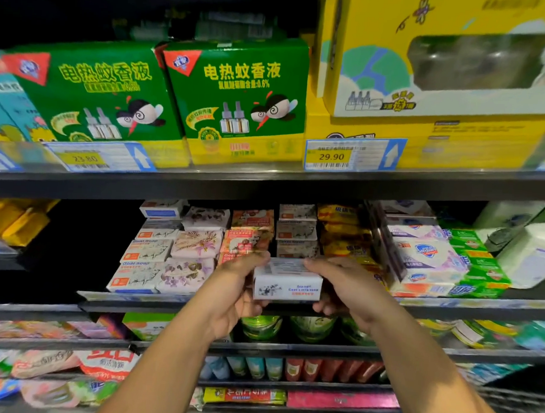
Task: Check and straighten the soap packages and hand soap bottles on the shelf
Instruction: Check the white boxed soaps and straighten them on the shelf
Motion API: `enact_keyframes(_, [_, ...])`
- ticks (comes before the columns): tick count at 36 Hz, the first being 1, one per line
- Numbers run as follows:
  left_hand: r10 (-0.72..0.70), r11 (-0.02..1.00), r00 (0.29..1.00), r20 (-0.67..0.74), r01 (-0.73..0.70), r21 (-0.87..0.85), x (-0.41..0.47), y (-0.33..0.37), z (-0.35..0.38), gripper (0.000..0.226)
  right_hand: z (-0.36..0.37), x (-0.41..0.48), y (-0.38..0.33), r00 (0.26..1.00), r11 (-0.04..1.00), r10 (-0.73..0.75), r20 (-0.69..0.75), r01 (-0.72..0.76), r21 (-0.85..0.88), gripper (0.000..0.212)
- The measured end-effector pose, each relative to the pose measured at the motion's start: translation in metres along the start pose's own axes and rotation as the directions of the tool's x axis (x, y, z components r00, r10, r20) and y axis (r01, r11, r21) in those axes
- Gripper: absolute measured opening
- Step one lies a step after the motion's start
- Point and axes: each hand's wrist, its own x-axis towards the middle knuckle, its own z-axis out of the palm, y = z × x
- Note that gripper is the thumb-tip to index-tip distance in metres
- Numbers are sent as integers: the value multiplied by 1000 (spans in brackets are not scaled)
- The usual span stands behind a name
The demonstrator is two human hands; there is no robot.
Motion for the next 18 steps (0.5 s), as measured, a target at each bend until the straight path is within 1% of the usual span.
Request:
enact_keyframes(2, [113,993,993,26,-114,37,0,1,-2,8,-5,2,0,995,995,-100,-12,100,-10,24])
enact_keyframes(3, [180,982,983,40,-182,49,1,2,-3,6,-8,3,0,988,988,-154,-27,153,-26,24])
enact_keyframes(4, [250,966,967,48,-252,51,2,3,-4,14,-10,4,-1,978,979,-204,-38,202,-40,28])
enact_keyframes(5, [318,946,947,54,-321,54,3,4,-6,28,-13,5,-1,969,970,-244,-38,242,-32,35])
enact_keyframes(6, [378,922,924,60,-382,68,3,5,-7,40,-15,5,-1,963,964,-267,-29,268,3,43])
enact_keyframes(7, [436,892,897,64,-441,97,4,5,-9,46,-17,6,-1,961,960,-276,-7,276,55,47])
enact_keyframes(9, [549,810,832,83,-554,194,6,4,-12,47,-16,6,-1,964,947,-264,40,252,198,43])
enact_keyframes(10, [609,749,787,99,-612,255,8,2,-15,48,-14,5,-1,967,934,-247,55,222,281,39])
enact_keyframes(12, [713,566,677,184,-710,418,12,-2,-20,61,-11,6,1,979,914,-197,59,162,373,43])
enact_keyframes(13, [742,462,625,243,-739,490,14,-3,-22,66,-10,7,1,983,916,-173,58,139,375,46])
enact_keyframes(14, [755,381,587,294,-756,532,16,-4,-23,67,-9,8,1,985,919,-156,67,120,375,47])
enact_keyframes(15, [753,341,571,326,-763,549,18,-4,-24,65,-9,10,2,985,918,-154,76,114,379,47])
enact_keyframes(16, [746,327,571,343,-763,558,19,-4,-25,61,-8,11,2,983,914,-161,83,116,389,46])
enact_keyframes(17, [731,334,585,350,-754,565,19,-3,-27,56,-9,12,2,981,911,-177,84,131,391,46])
enact_keyframes(18, [700,354,617,358,-737,576,19,-3,-29,53,-9,13,2,977,912,-199,80,154,380,46])
